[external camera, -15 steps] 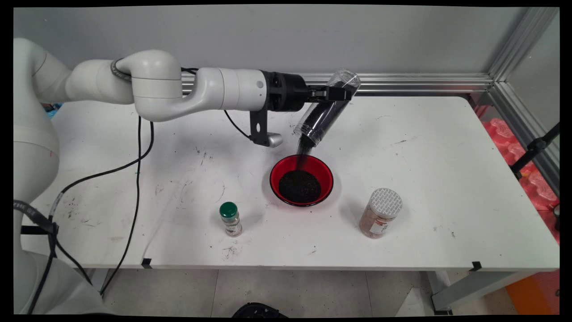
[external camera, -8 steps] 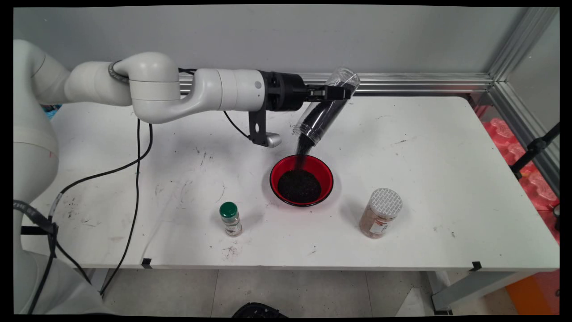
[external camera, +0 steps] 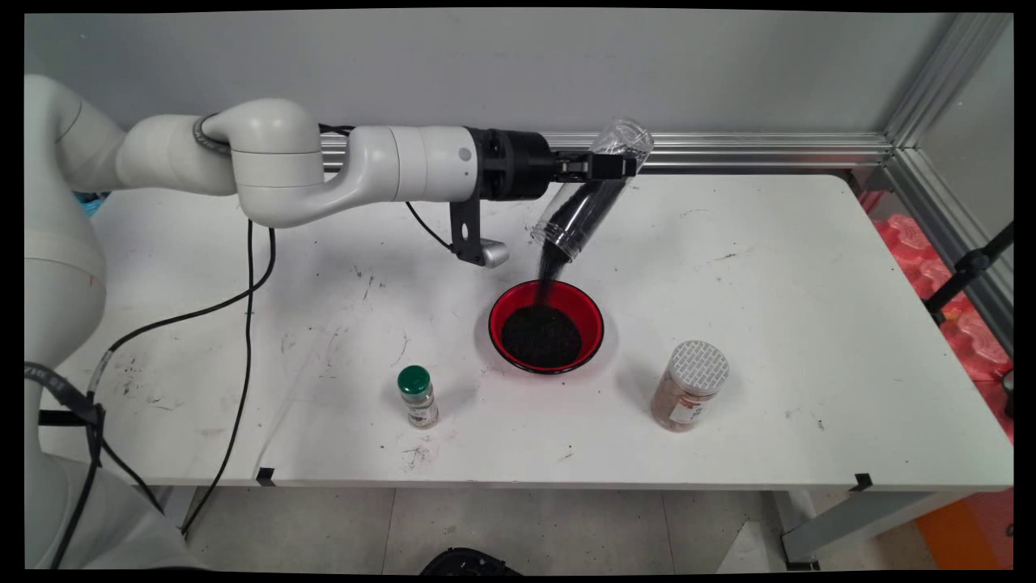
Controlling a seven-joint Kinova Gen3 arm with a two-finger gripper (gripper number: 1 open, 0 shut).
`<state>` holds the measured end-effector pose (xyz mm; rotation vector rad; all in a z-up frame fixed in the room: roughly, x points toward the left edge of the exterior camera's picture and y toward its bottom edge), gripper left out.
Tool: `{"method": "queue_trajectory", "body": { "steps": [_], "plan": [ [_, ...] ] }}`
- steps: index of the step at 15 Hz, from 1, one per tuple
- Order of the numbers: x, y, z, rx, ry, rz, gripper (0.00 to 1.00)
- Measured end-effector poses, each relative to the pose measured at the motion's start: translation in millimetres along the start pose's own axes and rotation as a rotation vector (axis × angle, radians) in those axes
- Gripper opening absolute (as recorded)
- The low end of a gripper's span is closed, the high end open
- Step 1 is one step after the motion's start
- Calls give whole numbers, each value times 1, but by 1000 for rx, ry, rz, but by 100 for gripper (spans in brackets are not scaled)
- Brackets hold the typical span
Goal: Pour the black seasoning powder in the red bowl
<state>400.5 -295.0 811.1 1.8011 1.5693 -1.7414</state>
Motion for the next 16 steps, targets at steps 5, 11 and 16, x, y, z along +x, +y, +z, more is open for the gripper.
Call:
{"method": "queue_trajectory", "body": {
  "steps": [5,11,16],
  "plan": [
    [1,0,-2,8,-11,10,0],
    [3,-2,-4,23,-20,26,0],
    [3,-3,-6,35,-29,40,0]
  ]
}}
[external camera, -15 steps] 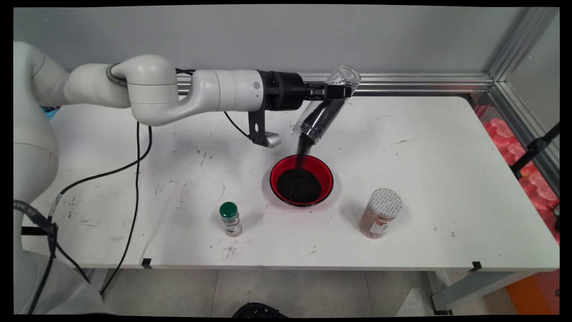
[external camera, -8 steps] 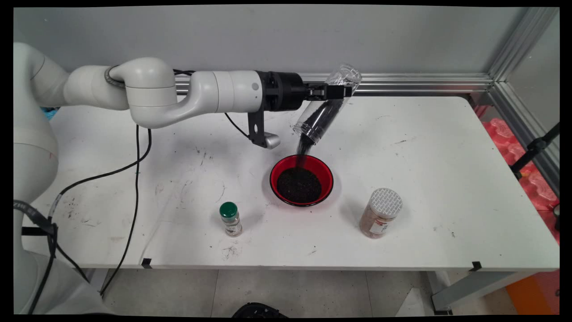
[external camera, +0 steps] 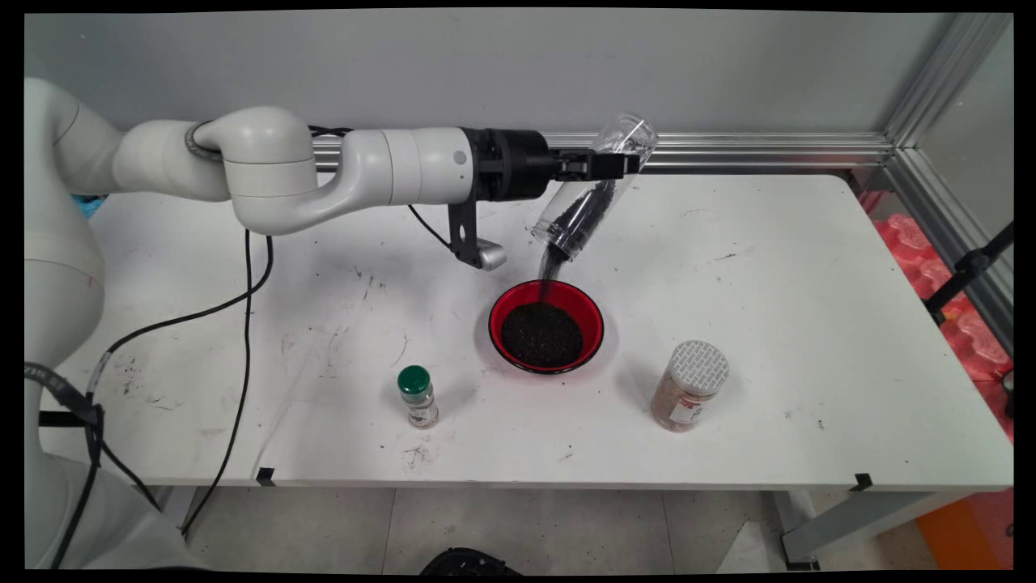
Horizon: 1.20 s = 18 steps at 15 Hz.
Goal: Pour the black seasoning powder in the red bowl
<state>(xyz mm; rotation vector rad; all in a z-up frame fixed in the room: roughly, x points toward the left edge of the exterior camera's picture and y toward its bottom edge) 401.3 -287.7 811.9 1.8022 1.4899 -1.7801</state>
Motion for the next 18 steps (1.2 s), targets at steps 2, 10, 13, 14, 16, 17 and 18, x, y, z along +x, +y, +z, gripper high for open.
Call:
{"method": "queue_trajectory", "body": {
  "steps": [2,10,13,14,16,17,18],
  "plan": [
    [0,0,0,3,-3,4,0],
    [-2,-1,-1,16,-17,20,0],
    [-3,-1,-1,20,-21,24,0],
    [-3,-1,-2,21,-23,25,0],
    [-4,-2,-2,23,-25,28,0],
    [-4,-2,-2,24,-26,28,0],
    [-4,-2,-2,25,-28,30,0]
  ]
}}
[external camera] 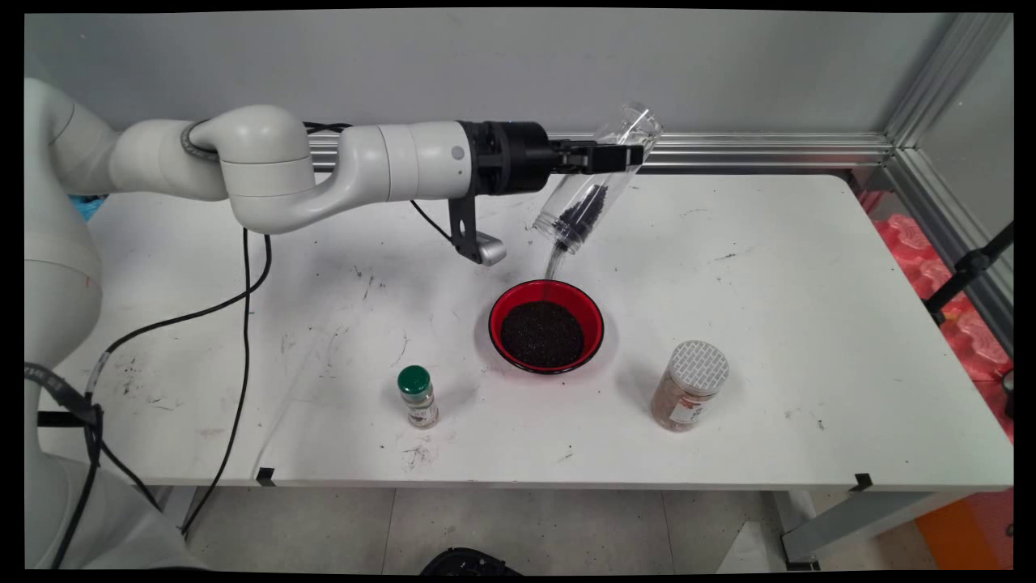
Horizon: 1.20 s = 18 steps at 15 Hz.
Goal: Pour the black seasoning powder in the red bowl
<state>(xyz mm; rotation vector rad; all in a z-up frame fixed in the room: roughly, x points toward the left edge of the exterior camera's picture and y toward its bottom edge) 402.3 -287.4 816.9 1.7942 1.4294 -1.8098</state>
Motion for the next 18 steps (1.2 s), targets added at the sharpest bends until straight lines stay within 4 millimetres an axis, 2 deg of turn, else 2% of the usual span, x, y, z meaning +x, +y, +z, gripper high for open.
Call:
{"method": "queue_trajectory", "body": {
  "steps": [18],
  "plan": [
    [-4,-1,-2,19,-29,15,0]
  ]
}}
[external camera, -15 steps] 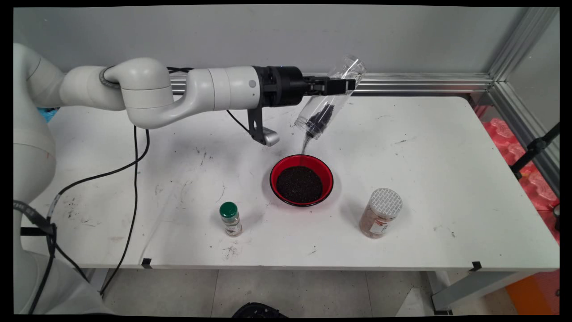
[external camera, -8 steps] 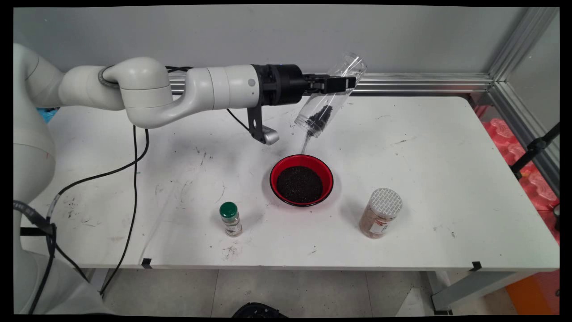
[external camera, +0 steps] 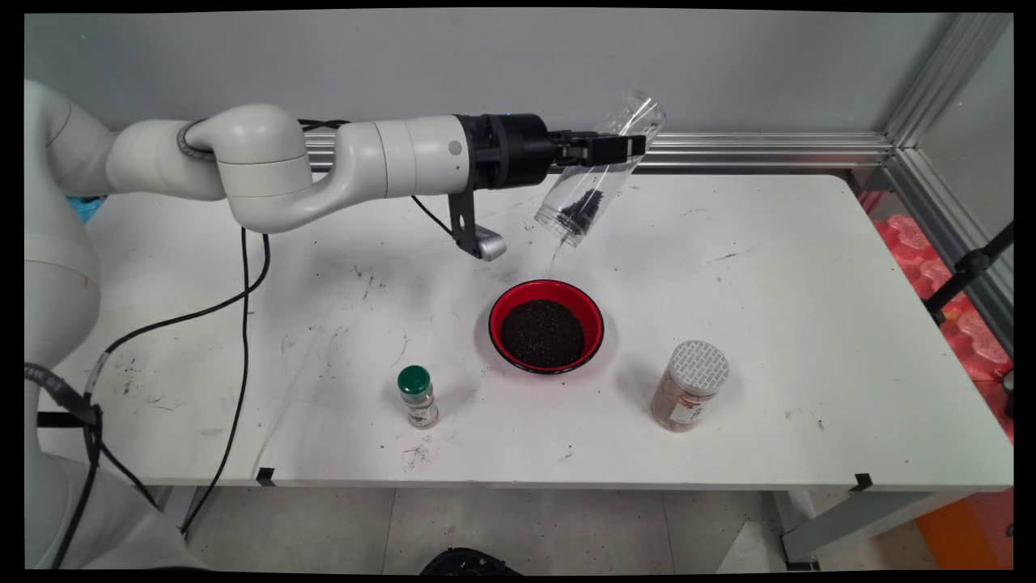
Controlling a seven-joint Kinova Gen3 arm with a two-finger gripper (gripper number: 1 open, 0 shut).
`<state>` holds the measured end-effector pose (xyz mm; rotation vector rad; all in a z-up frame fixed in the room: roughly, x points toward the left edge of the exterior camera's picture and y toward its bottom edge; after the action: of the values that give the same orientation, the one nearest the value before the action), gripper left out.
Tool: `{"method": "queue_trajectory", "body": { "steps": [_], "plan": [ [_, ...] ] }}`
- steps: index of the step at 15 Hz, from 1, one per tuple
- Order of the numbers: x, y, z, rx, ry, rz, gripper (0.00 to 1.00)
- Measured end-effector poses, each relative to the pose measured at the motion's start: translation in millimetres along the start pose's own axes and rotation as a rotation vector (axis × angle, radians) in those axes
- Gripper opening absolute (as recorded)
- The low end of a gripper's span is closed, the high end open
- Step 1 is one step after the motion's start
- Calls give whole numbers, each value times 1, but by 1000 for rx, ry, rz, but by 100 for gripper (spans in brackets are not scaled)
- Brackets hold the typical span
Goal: Pour the black seasoning powder in the red bowl
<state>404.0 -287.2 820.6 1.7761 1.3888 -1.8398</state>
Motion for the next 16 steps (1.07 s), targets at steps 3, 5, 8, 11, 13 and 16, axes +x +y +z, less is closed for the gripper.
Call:
{"method": "queue_trajectory", "body": {
  "steps": [3,5,8,11,13,16],
  "plan": [
    [0,-1,0,2,-4,-2,0],
    [0,-1,-1,3,-5,-4,0],
    [0,-1,-1,0,-4,-13,0],
    [-1,-1,-1,-6,3,-36,0],
    [-2,-1,-1,-15,10,-61,0],
    [-6,1,0,-37,22,-123,0]
  ]
}}
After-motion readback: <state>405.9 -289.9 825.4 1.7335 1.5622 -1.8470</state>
